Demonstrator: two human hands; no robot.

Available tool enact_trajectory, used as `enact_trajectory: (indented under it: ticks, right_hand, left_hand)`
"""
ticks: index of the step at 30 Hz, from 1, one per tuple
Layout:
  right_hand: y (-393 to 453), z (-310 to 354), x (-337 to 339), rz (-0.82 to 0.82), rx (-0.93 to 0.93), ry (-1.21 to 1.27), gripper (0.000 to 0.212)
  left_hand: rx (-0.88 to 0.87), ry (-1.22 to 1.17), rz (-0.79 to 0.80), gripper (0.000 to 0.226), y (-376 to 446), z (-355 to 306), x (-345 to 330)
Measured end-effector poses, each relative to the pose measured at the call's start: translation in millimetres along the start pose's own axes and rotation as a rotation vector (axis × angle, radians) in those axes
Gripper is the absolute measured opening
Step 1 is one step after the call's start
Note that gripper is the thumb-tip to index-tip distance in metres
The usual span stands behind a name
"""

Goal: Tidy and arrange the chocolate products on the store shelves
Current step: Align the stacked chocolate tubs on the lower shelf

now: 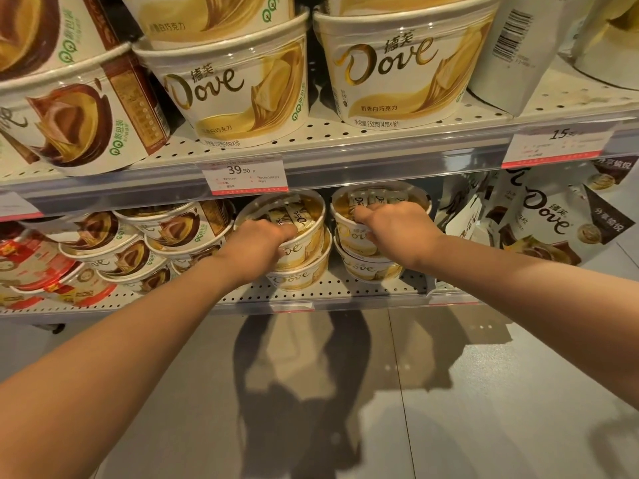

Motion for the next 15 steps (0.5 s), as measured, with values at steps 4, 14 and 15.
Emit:
enact_trajectory:
  ticks: [4, 14, 15]
  right_hand:
    - [0, 7, 3, 0.006, -0.054, -0.006, 0.028]
    - [2, 3, 23, 0.372, -0.107, 0.178, 0.041]
    - [0, 5, 24, 0.386, -0.107, 0.196, 0.047]
  left_hand:
    - [-0.018, -0.007, -0.009, 0.022, 0, 0, 0]
    - [0.067, -0.123, 0.149, 0.033, -6, -10, 19]
    - [0.074, -0.129, 0.134, 0.035, -7, -14, 24]
Point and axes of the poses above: each hand's wrist, its own y-axis towards the middle knuckle, its own x-axis out of the back of the hand, z = x × y, the point moved 2 cm from there along y, towards the middle knuckle, and after that the axes turned 13 degrees about -x, right-handed, at the moved point
